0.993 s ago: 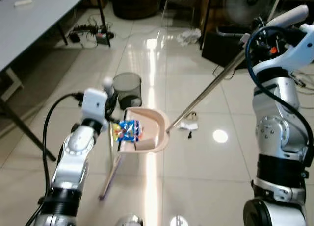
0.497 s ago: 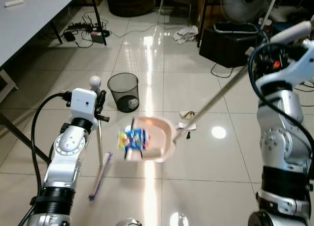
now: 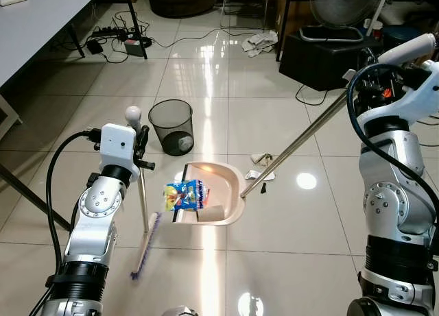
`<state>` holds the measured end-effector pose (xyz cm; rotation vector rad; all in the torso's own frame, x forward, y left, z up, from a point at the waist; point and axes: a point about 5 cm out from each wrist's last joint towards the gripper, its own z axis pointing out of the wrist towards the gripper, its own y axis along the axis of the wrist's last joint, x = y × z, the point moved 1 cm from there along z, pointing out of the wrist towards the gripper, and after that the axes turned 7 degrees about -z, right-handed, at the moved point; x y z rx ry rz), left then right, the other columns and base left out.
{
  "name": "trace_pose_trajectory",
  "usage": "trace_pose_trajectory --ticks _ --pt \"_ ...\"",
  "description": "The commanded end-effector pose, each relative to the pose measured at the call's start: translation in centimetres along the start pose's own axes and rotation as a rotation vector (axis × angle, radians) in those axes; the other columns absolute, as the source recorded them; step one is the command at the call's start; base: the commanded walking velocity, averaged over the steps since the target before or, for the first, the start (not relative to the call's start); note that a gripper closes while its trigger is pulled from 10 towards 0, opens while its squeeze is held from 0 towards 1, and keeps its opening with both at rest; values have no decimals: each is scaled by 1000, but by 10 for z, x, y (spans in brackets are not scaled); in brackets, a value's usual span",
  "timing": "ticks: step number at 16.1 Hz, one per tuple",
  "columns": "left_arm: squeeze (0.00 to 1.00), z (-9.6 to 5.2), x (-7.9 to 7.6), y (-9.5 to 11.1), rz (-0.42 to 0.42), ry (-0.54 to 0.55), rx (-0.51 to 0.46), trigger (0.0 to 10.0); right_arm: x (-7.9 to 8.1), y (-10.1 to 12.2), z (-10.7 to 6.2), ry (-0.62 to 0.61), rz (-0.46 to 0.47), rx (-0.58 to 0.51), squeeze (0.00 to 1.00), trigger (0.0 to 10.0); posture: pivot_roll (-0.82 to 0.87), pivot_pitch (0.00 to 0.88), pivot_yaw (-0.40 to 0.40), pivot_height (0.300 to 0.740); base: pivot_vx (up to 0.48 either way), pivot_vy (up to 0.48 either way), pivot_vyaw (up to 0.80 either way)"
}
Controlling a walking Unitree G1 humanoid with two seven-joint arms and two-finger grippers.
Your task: Sweep floor
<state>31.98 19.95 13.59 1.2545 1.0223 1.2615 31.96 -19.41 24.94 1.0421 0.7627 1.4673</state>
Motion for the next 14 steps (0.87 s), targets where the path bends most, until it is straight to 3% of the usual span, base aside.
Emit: trace_pose_trajectory --ticks 1,10,14 --pt "0 1 4 11 10 19 -51 10000 6 23 4 19 26 -100 0 10000 2 16 55 740 356 0 0" --pt "0 2 0 10 -10 10 -49 10000 12 25 9 55 -15 -94 0 10000 4 19 51 740 390 0 0" --pt "0 3 -1 10 -16 13 -51 10000 13 23 10 62 -27 -85 0 10000 7 19 47 740 398 0 445"
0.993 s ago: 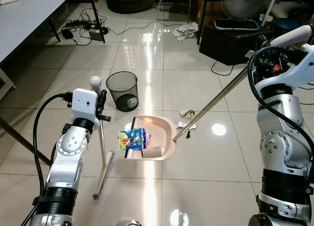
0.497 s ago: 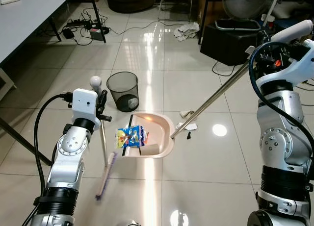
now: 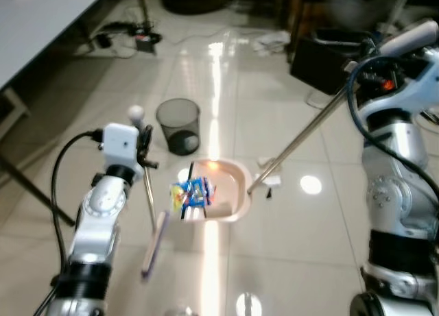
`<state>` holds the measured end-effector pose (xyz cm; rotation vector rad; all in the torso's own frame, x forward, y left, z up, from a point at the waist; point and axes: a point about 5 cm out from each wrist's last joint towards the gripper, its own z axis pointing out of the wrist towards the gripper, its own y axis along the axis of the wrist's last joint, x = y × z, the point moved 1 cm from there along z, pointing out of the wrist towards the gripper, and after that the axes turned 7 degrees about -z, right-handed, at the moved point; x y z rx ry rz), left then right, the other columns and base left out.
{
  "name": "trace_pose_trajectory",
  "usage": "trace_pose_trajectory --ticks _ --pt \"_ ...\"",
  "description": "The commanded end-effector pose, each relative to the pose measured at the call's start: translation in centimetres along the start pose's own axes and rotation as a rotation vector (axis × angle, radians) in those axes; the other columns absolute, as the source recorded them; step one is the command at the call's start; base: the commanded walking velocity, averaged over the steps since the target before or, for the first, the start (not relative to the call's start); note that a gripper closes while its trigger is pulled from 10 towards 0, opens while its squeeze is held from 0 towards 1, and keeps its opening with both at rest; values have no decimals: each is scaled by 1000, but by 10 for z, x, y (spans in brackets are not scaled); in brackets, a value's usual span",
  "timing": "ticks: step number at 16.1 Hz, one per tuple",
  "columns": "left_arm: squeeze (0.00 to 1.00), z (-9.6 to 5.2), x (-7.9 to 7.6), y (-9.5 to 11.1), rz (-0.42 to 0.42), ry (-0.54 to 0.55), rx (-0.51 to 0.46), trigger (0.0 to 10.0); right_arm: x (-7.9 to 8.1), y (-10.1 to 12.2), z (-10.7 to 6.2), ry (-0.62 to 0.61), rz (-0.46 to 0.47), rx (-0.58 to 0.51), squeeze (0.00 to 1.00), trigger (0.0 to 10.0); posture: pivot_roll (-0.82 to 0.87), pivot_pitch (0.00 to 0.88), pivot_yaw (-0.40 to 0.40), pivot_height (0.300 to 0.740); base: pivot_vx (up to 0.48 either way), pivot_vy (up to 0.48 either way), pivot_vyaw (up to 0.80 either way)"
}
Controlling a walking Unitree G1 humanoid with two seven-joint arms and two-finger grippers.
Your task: Sweep floor
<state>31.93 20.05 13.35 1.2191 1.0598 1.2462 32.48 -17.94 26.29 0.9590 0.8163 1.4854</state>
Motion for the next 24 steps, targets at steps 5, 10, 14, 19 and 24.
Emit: trace_pose_trajectory --ticks 5,10,14,19,24 --pt "0 4 -2 13 20 -3 -58 10000 -7 18 3 -29 26 -81 0 10000 8 17 47 740 398 0 433" --pt "0 4 -1 12 24 -3 -55 10000 -13 19 3 -69 97 -93 0 10000 10 17 51 740 399 0 0" --pt "0 4 0 12 25 -4 -52 10000 -13 20 3 -75 108 -98 0 10000 11 20 51 740 399 0 0" --pt "0 5 -3 13 24 -12 -54 10000 -14 20 3 -75 109 -98 0 10000 11 22 54 740 398 0 0" --pt "0 6 -3 13 22 -17 -54 10000 -15 20 2 -80 112 -99 0 10000 11 28 58 740 401 0 0"
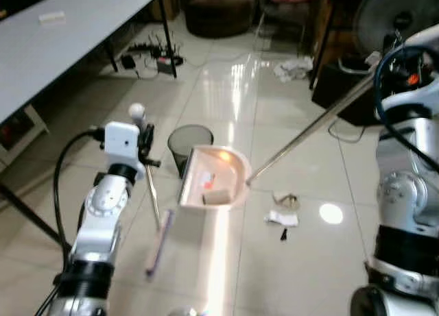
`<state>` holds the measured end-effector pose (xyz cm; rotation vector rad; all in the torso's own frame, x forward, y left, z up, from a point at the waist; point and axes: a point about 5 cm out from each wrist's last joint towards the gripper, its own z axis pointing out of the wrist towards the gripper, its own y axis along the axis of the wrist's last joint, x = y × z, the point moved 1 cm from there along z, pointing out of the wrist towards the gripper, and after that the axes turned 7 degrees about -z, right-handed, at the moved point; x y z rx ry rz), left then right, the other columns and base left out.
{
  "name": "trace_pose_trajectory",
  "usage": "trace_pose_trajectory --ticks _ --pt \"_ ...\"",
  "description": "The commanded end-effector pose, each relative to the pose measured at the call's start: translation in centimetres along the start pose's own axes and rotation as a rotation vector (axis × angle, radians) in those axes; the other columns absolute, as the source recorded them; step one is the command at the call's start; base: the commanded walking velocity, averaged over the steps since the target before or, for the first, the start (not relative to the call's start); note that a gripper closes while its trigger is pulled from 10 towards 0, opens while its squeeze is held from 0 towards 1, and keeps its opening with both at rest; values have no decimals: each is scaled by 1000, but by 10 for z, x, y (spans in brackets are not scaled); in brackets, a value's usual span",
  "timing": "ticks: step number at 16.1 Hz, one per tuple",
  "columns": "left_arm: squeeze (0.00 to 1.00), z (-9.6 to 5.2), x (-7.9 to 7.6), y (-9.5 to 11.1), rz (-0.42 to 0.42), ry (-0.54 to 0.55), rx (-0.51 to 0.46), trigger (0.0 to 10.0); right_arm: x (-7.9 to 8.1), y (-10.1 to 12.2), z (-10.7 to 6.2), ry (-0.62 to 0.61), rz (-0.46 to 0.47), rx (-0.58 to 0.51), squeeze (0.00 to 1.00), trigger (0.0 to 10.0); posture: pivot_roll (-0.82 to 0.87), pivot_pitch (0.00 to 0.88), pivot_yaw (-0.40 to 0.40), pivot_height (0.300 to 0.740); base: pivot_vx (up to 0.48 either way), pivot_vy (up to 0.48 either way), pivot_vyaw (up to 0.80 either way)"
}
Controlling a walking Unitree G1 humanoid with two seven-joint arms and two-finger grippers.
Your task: Sweep floor
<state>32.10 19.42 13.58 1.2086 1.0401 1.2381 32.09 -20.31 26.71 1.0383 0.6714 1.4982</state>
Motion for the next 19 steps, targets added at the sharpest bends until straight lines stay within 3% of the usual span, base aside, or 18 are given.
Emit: trace_pose_trajectory --ticks 1,19 --pt "0 4 3 10 28 -4 -36 10000 9 11 3 29 38 -51 0 10000 11 28 58 740 409 0 0" --pt "0 2 -1 7 21 -15 -24 10000 11 13 3 52 -7 -39 0 10000 3 33 66 740 409 0 0"
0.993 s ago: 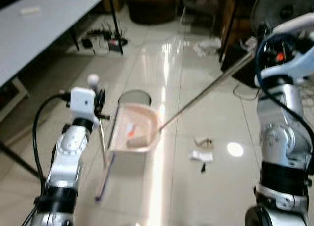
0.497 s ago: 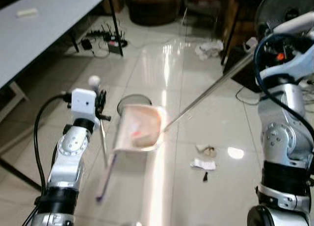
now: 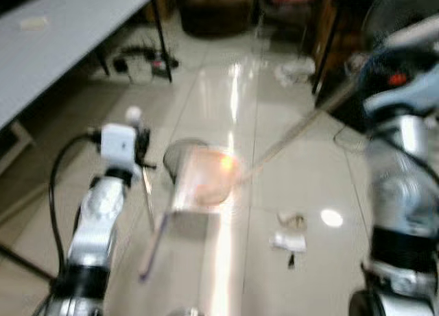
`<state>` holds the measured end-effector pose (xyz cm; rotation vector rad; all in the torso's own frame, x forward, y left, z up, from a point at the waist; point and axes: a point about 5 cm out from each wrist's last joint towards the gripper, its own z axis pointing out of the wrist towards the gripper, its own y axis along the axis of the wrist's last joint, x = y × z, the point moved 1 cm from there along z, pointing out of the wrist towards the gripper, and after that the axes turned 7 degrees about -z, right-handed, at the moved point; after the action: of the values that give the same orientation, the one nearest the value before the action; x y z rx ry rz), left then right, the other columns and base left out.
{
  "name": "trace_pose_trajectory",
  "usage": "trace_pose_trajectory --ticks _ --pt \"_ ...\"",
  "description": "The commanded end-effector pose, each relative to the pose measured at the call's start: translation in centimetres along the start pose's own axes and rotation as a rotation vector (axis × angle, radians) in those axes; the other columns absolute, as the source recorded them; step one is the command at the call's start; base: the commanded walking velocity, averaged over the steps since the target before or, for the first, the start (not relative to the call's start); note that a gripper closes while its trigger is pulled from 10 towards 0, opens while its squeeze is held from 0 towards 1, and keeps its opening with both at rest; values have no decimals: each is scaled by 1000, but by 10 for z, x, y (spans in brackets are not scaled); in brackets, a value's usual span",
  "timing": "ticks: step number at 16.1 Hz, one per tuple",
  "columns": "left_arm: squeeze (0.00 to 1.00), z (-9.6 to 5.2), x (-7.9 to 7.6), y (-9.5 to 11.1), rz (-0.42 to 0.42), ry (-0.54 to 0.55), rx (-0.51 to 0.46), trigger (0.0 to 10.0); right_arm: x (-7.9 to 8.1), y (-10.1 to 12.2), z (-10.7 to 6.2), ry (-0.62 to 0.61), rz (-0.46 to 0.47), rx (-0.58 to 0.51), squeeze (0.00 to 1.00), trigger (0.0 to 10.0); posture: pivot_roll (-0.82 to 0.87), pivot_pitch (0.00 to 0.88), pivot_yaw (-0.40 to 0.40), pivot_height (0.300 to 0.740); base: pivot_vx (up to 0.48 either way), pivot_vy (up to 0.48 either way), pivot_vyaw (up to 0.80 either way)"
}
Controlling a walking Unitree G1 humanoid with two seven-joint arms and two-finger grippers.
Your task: Sweep floor
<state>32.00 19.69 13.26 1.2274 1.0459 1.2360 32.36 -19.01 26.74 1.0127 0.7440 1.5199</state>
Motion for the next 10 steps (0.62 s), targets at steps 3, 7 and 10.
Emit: trace_pose_trajectory --ticks 3,7,10 --pt "0 4 -3 11 15 -12 -40 10000 -2 17 3 -9 19 -70 0 10000 1 36 63 740 410 0 315" --pt "0 3 -2 10 14 -11 -40 10000 -3 16 4 -15 31 -70 0 10000 -4 32 65 740 409 0 0" --pt "0 4 -5 10 13 -21 -40 10000 -5 18 2 -25 30 -77 0 10000 -8 26 72 740 407 0 0"
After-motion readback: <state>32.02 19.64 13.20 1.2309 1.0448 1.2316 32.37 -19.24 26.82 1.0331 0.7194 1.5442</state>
